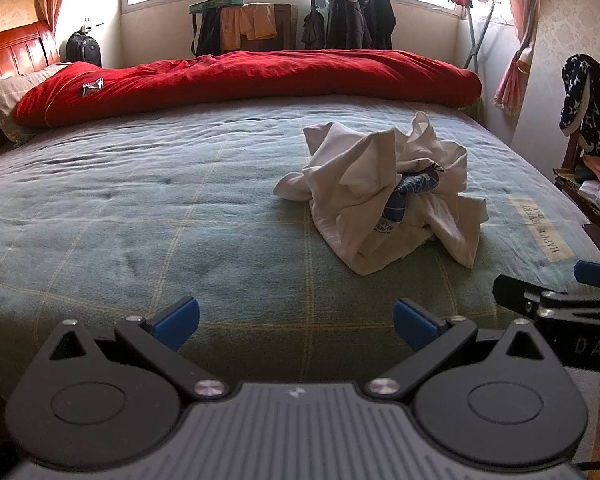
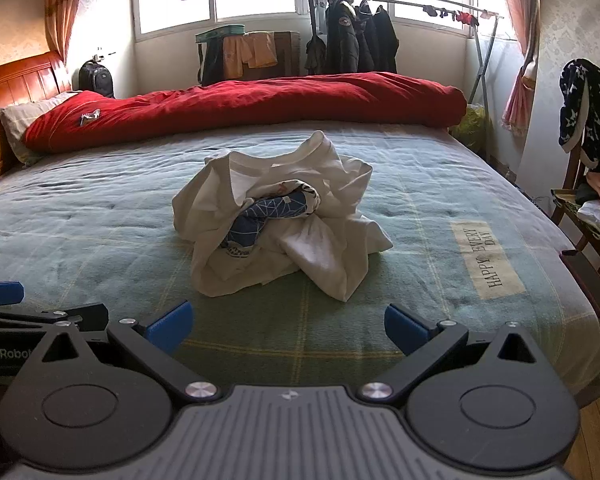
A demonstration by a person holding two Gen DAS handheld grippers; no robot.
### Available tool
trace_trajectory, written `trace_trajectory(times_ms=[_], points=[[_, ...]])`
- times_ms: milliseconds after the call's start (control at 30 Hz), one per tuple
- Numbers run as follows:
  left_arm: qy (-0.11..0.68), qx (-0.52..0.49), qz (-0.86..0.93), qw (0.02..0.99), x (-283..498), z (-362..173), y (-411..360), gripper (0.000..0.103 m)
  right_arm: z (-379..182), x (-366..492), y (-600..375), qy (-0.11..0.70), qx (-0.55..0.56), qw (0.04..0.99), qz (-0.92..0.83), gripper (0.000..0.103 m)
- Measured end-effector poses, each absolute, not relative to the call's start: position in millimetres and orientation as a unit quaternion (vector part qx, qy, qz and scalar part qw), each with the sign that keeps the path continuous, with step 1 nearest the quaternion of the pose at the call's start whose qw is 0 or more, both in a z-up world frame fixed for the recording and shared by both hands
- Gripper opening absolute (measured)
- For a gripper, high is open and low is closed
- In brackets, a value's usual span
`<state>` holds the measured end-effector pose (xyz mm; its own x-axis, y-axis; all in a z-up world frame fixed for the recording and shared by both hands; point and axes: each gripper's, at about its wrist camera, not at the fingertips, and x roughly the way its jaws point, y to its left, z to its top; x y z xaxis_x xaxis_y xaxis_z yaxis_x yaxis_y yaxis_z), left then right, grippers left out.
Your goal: Fold clothes
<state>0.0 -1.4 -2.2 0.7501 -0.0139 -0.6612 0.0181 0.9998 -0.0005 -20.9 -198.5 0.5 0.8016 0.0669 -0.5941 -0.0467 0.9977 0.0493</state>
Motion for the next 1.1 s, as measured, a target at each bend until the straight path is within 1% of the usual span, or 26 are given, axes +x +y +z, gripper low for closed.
trace_trajectory(times_ms=[1100], points=[[0.355,0.004,-0.013,0.935,-0.1,-1.4,3.7,0.102,-0.8,-20.9,-196.0,0.314,0.015,0.949,0.034,0.103]])
